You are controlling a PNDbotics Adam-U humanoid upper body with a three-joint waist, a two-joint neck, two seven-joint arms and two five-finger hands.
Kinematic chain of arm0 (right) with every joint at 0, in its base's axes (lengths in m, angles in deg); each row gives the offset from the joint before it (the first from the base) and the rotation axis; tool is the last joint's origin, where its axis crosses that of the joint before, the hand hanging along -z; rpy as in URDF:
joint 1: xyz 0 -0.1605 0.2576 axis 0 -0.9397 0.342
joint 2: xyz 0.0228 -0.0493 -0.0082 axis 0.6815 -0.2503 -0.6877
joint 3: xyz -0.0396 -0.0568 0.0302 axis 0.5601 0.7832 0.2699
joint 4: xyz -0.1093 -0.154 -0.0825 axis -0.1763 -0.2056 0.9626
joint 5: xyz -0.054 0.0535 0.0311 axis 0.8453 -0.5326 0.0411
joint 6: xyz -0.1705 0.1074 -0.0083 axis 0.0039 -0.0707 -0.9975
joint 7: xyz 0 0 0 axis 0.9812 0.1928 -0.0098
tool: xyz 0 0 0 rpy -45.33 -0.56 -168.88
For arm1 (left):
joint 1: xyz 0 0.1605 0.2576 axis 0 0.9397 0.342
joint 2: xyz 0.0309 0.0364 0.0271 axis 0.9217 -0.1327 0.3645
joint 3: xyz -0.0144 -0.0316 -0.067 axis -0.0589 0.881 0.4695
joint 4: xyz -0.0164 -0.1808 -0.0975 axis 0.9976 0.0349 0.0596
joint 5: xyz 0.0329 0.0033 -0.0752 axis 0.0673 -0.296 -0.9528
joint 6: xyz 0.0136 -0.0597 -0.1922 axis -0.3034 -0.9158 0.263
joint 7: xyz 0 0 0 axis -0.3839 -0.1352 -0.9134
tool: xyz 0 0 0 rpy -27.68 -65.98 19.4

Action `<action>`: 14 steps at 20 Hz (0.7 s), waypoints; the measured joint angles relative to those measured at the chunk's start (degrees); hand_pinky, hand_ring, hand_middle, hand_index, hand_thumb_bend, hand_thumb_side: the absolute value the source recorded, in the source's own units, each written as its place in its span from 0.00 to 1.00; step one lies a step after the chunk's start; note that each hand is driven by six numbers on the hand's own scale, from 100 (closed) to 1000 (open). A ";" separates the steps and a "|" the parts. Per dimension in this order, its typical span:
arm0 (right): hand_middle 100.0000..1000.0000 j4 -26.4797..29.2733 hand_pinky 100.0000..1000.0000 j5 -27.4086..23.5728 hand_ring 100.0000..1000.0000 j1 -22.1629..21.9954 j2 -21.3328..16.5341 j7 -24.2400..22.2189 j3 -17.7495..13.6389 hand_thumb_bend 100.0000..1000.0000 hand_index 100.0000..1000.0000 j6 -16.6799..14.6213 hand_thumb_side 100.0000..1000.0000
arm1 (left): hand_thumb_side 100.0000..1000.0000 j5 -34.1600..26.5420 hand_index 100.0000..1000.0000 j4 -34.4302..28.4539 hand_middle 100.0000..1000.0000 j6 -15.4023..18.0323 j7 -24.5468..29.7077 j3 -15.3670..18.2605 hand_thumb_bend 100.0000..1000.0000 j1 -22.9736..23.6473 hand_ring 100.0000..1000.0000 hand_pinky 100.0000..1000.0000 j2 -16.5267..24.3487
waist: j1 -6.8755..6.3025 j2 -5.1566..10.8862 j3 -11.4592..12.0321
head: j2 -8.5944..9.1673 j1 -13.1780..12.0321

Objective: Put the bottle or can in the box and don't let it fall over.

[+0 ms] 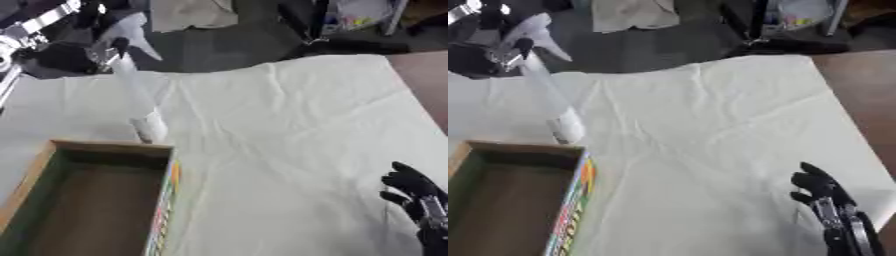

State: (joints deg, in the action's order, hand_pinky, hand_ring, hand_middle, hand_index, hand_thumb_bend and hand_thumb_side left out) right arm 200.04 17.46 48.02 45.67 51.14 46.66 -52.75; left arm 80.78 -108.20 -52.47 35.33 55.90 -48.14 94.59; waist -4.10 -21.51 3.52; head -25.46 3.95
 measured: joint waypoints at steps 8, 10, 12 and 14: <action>0.88 0.00 0.76 -0.51 0.82 0.00 0.00 -0.02 -0.01 0.00 0.72 0.06 0.84 | 0.08 -0.78 0.26 -0.01 0.26 0.00 0.02 0.01 0.00 -0.20 0.26 0.66 0.00 | -0.10 0.03 0.16 | 0.00 0.06; 0.88 0.00 0.76 -0.69 0.82 -0.01 0.00 -0.02 -0.02 0.00 0.72 0.06 0.84 | 0.08 -0.97 0.26 -0.02 0.26 -0.02 0.04 0.01 0.00 -0.21 0.26 0.66 0.00 | -0.14 0.05 0.17 | 0.00 0.07; 0.89 0.00 0.76 -0.86 0.82 -0.04 0.00 -0.02 -0.03 0.00 0.72 0.06 0.84 | 0.07 -1.27 0.26 -0.02 0.26 -0.02 0.05 0.02 0.00 -0.21 0.26 0.66 0.01 | -0.16 0.10 0.19 | 0.00 0.10; 0.89 0.00 0.76 -0.95 0.82 -0.05 0.00 -0.02 -0.04 0.00 0.72 0.06 0.86 | 0.17 -1.47 0.26 -0.03 0.26 -0.02 0.05 0.04 0.00 -0.22 0.26 0.66 0.02 | -0.18 0.24 0.33 | 0.00 0.16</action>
State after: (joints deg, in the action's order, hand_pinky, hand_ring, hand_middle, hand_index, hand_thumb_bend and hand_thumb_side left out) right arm 200.04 16.51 47.96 45.67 51.12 46.61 -52.69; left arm 79.31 -108.23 -52.49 35.38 55.93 -48.35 94.61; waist -4.28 -21.27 3.86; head -25.46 4.11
